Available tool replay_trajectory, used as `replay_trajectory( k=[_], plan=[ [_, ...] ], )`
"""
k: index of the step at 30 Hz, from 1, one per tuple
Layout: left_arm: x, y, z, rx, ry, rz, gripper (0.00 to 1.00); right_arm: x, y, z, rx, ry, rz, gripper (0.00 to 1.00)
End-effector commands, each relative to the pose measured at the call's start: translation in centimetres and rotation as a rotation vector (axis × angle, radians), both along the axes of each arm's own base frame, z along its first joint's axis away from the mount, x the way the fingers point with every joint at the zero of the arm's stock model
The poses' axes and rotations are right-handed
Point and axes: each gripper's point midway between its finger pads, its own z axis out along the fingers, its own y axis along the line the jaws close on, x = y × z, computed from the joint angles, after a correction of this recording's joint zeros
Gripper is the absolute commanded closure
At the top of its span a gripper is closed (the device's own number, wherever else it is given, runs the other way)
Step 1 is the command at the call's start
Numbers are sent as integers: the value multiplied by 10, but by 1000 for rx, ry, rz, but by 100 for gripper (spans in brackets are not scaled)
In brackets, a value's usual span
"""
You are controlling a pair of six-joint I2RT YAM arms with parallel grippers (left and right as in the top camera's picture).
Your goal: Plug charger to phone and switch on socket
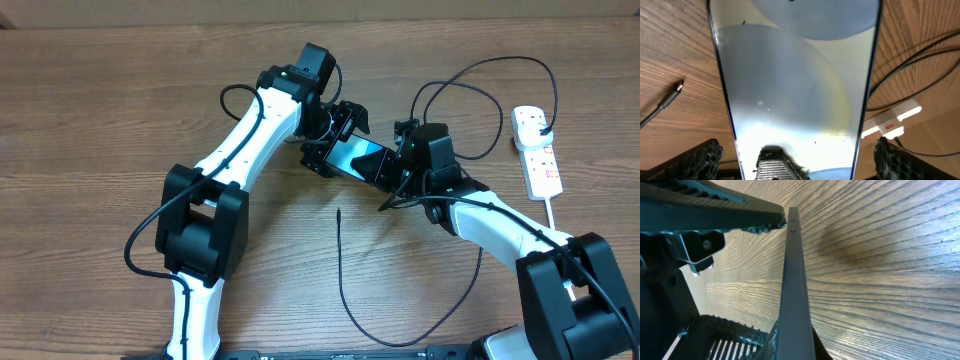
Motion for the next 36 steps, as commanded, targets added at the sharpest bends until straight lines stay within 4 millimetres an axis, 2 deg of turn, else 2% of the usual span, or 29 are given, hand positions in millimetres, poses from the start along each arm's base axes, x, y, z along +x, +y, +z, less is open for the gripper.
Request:
replay_trajectory(
  k=[1, 7, 10, 14, 20, 22, 27, 31, 36],
  plan=[
    [9, 11, 6, -5, -67, -69, 0, 12, -4, 11, 6, -43, -11, 96],
    [2, 41, 5, 61, -68, -126, 0, 18, -15, 11, 20, -23, -56, 96],
    [5, 59, 14, 142, -113, -122, 0, 21, -22, 11, 69, 42, -131, 96],
    [12, 70, 40, 197, -216, -102, 0, 23, -27, 11, 136, 125, -211, 96],
    [20, 88, 90, 267, -385, -54, 0, 21, -25, 17, 313, 318, -321, 96],
    [19, 91, 103, 270, -424, -42, 0, 22, -21, 26, 385, 358, -328, 96],
    [18, 93, 126, 252, -479, -18, 0, 30, -8, 64, 588, 397, -303, 96],
    [18, 93, 129, 238, -464, 23, 0, 34, -1, 89, 723, 448, -297, 96],
    [22, 90, 132, 212, -457, 77, 0, 33, 4, 112, 843, 521, -280, 96]
  ],
)
